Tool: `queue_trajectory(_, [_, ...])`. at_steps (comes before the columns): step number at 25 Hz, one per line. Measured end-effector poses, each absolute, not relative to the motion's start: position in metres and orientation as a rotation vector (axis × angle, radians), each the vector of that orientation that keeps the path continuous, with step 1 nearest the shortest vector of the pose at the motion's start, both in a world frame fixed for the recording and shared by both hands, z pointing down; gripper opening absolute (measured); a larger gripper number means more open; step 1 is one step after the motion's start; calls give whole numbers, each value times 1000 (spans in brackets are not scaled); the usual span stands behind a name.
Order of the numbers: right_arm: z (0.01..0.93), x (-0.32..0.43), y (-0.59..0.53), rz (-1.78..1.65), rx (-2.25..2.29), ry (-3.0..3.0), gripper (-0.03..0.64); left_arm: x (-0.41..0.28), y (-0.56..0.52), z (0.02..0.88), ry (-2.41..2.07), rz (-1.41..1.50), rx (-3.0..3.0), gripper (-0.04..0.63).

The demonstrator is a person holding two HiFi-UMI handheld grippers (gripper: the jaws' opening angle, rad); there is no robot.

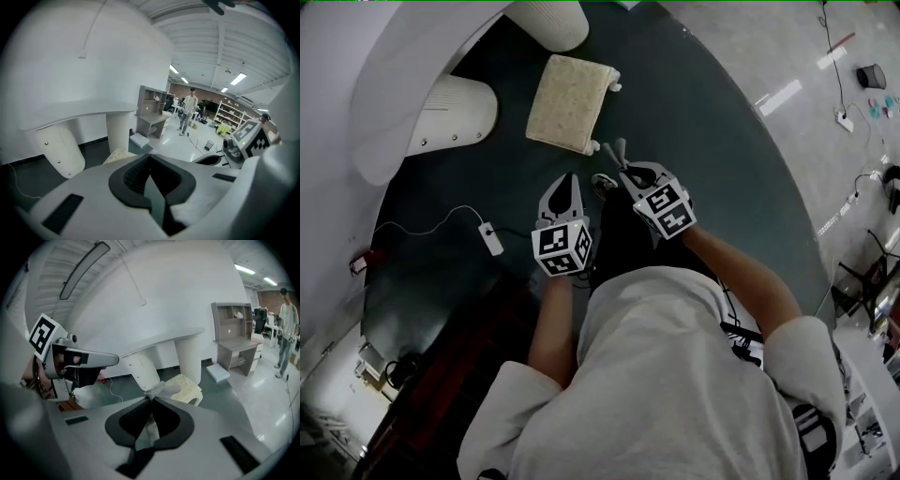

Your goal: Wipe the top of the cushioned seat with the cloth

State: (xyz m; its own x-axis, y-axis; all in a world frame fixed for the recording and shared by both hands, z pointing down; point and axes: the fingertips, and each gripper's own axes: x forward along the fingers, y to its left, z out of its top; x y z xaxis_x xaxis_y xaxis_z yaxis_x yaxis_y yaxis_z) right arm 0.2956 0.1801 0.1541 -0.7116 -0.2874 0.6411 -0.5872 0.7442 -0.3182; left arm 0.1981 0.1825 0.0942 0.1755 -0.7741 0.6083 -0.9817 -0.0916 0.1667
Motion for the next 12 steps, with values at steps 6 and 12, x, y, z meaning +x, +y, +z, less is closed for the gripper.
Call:
queue_trajectory(6, [236,252,140,810,806,-2254,28,163,112,171,-1501,643,1996,15])
queue_trajectory(12, [327,249,124,1155,991,-2094,28,152,80,260,-1425,693,1947,15])
